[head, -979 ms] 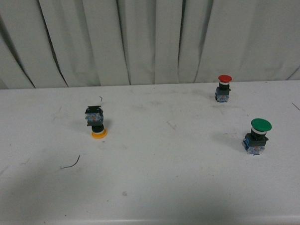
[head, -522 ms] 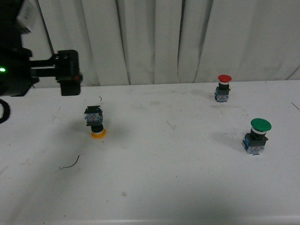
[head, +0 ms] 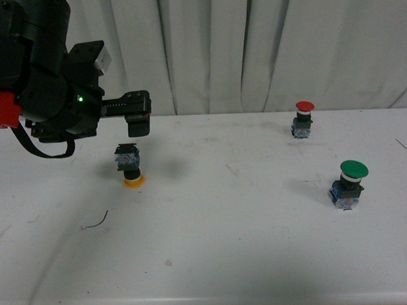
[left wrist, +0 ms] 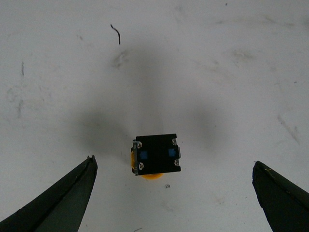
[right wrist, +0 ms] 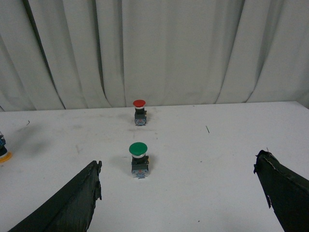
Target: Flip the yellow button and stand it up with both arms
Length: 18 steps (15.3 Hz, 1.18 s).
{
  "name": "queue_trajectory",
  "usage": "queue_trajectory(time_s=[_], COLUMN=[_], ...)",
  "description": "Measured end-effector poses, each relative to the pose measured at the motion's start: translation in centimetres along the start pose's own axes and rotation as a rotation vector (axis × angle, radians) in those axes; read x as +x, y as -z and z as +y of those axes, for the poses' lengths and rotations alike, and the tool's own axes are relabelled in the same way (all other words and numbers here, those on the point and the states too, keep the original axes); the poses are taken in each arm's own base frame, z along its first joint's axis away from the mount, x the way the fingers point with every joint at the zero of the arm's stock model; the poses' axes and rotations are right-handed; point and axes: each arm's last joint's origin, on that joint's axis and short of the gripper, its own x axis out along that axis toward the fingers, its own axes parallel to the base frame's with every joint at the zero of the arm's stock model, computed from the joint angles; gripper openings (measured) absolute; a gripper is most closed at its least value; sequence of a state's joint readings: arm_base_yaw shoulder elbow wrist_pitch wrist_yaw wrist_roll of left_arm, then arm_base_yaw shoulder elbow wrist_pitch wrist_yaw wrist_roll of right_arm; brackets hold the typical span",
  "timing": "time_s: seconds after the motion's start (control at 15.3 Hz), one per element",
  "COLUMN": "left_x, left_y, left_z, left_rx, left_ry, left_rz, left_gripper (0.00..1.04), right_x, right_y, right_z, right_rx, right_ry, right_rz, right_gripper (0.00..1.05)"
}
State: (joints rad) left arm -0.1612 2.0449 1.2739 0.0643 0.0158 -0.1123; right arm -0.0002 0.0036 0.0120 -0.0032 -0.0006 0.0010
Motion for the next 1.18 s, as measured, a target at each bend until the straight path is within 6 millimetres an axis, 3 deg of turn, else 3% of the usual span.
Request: queue_trajectory(time_s=[0.33, 1.18], left_x=[1.9, 5.1], left_y=[-0.5, 1.3], left_z=[0.2, -0.2], left_rx=[-0.022, 0.047], left_ry=[-0.033, -0.054], left_rz=[0.047, 0.104], left_gripper=[0.98, 0.98], right_x=[0.0, 0.0], right_y=[0.0, 0.0], right_z=[0.0, 0.0], right_rx=[0.0, 0.0], right_ry=[0.0, 0.0], right_rz=[0.0, 0.0], right_gripper=[0.98, 0.98])
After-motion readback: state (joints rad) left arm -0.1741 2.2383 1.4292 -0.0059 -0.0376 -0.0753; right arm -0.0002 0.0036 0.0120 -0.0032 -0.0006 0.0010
